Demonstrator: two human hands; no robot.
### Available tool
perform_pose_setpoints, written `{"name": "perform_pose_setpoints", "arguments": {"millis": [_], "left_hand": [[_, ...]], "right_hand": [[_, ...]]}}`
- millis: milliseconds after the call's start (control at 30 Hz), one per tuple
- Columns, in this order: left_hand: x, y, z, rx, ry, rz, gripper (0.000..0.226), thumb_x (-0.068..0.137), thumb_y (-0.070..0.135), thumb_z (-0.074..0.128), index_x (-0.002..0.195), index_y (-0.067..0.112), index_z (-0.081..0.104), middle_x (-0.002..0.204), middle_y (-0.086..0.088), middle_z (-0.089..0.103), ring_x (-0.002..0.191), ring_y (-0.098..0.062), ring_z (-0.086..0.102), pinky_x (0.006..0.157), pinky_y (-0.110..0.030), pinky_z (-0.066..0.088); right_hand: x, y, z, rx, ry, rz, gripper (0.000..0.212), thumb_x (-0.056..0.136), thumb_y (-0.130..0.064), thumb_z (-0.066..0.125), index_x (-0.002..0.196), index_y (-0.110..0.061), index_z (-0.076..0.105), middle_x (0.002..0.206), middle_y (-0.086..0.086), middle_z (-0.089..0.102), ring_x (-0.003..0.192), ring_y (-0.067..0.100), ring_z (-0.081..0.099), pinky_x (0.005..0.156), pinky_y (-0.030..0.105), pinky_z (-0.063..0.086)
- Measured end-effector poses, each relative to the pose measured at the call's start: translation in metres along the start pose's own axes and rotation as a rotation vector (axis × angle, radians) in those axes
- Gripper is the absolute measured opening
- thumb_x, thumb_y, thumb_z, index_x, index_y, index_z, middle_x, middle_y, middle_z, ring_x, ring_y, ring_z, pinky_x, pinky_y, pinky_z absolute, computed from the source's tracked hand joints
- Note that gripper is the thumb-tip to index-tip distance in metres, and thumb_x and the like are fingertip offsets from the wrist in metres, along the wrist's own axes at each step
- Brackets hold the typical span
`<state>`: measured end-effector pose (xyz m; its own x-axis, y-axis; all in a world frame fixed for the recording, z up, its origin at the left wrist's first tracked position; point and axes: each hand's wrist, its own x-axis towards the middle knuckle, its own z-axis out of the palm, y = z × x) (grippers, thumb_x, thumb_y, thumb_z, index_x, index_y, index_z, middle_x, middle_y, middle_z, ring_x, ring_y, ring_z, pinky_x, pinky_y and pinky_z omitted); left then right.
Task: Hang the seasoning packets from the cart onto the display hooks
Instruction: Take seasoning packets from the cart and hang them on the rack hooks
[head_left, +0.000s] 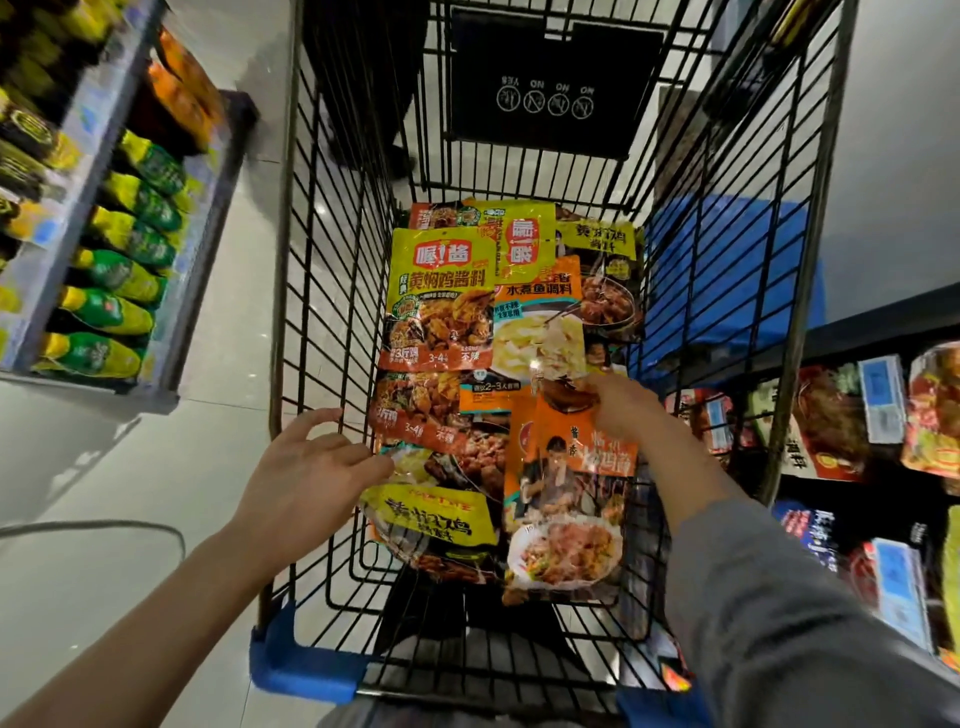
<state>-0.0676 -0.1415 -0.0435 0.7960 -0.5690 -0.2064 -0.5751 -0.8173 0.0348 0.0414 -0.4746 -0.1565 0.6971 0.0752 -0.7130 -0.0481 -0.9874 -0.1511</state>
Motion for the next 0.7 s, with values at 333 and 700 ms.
{"name": "perform_pose_setpoints", "arguments": {"millis": [333,700], "left_hand": [[-0.004,-0.002,0.007,-0.045,0.117,-0.001,0.033,0.074,0.014,0.039,0.085,0.027,0.068,0.075,0.009,0.068,0.067,-0.019,0.067,0.095,-0.038,0.036],[-0.003,0.0,0.007,-0.045,0.108,-0.045,0.036,0.075,0.015,0.037,0.087,0.024,0.069,0.076,0.006,0.068,0.067,-0.021,0.067,0.092,-0.039,0.037]], "right_hand": [[-0.011,-0.008,0.029,-0.017,0.137,-0.087,0.036,0.092,-0.009,0.043,0.126,-0.019,0.051,0.12,0.008,0.056,0.108,0.029,0.054,0.084,0.039,0.048],[0.001,0.0,0.017,-0.078,0.037,0.004,0.046,0.088,-0.025,0.055,0.133,-0.027,0.042,0.12,0.006,0.06,0.113,0.031,0.053,0.097,0.042,0.035]]}}
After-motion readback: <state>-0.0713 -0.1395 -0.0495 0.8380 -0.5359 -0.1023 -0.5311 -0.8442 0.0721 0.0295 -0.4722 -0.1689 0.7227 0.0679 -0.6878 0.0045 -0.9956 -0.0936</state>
